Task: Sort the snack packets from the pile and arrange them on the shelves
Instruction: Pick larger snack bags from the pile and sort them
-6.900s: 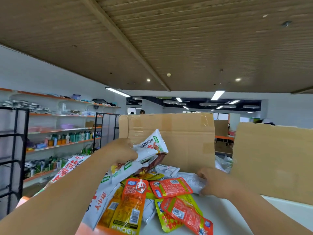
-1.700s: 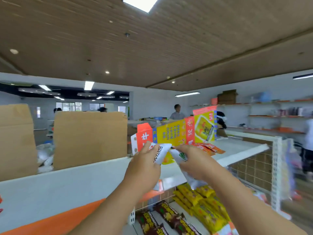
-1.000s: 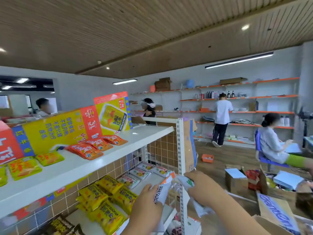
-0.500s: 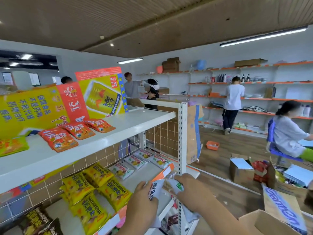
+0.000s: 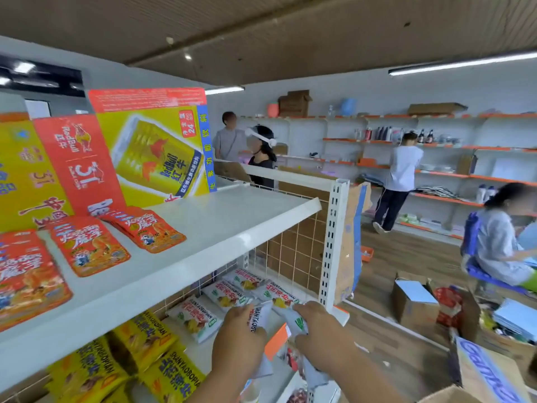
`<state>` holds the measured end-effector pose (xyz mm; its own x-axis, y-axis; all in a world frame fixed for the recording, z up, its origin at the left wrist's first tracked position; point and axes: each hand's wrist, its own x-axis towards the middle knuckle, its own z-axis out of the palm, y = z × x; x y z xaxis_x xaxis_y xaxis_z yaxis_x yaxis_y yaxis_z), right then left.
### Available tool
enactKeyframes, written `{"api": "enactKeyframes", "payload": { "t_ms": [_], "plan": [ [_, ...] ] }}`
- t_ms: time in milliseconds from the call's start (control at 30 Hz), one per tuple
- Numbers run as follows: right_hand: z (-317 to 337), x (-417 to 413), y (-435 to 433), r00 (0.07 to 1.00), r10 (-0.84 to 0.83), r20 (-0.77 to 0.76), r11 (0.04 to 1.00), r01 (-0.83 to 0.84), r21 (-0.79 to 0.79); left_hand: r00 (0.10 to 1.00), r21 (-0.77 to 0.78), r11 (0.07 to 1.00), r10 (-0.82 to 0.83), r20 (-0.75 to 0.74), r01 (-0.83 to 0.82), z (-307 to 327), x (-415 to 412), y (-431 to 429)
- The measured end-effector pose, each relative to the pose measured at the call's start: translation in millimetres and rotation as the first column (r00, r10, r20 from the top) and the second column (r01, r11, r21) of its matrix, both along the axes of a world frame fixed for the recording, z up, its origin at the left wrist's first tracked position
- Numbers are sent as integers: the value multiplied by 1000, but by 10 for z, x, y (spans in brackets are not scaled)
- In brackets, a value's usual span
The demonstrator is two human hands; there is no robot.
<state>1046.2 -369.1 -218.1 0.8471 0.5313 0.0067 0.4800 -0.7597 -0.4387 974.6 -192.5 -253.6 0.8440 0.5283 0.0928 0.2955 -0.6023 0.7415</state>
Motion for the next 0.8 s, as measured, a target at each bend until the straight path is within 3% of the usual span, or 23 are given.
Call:
{"api": "enactKeyframes", "payload": {
  "t_ms": [500, 800],
  "plan": [
    [-665, 752, 924, 983, 153, -105, 988, -153, 0, 978, 32, 981, 195, -73, -193, -501, 418, 453],
    [-1044, 1331, 1254, 931, 363, -38, 927, -365, -88, 866, 131, 871, 487, -112, -473, -827, 708, 292]
  ]
}}
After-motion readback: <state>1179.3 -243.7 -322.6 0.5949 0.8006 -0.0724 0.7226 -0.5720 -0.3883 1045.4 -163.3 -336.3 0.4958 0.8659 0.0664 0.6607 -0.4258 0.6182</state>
